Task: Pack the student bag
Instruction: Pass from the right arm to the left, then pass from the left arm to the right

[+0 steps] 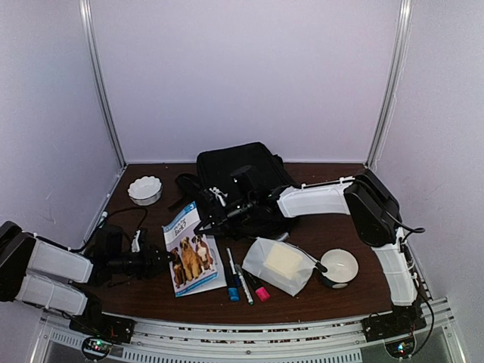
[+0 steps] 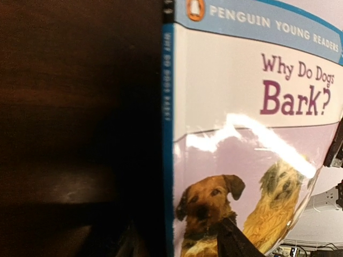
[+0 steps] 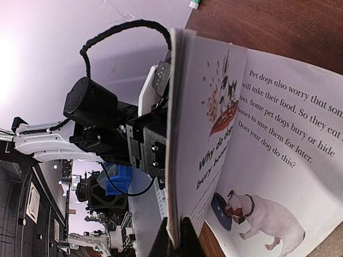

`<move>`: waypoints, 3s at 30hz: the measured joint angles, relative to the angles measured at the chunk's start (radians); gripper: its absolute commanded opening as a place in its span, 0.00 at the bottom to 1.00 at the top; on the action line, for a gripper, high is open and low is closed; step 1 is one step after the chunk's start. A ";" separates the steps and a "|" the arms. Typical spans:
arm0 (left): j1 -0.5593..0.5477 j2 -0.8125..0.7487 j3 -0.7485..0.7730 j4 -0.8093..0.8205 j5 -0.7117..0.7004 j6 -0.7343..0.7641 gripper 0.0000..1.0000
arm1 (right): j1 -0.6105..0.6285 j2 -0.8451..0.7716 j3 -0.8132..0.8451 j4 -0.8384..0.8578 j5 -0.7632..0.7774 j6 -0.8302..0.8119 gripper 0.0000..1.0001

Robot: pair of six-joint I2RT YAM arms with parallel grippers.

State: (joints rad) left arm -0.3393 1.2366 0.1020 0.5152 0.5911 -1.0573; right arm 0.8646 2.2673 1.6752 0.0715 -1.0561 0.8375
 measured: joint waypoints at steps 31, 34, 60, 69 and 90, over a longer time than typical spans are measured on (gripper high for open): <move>-0.075 -0.315 0.641 -0.726 -0.185 0.304 0.00 | -0.146 -0.259 -0.021 -0.257 0.085 -0.319 0.76; -0.075 -0.232 0.700 -0.709 -0.146 0.308 0.00 | -0.203 -0.379 -0.027 -0.257 0.058 -0.363 0.85; -0.088 0.159 0.900 -0.035 0.329 -0.019 0.00 | -0.281 -0.348 -0.242 0.252 -0.134 0.020 0.75; -0.088 0.228 0.906 0.010 0.347 -0.032 0.00 | -0.280 -0.320 -0.309 0.794 -0.214 0.427 0.41; -0.088 0.245 0.956 -0.234 0.231 0.148 0.00 | -0.281 -0.473 -0.362 0.315 -0.126 0.107 0.16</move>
State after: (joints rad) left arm -0.4271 1.4811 1.0584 0.2810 0.8219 -0.9096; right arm 0.5838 1.7947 1.3136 0.3870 -1.1816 0.9447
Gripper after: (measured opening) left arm 0.040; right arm 0.277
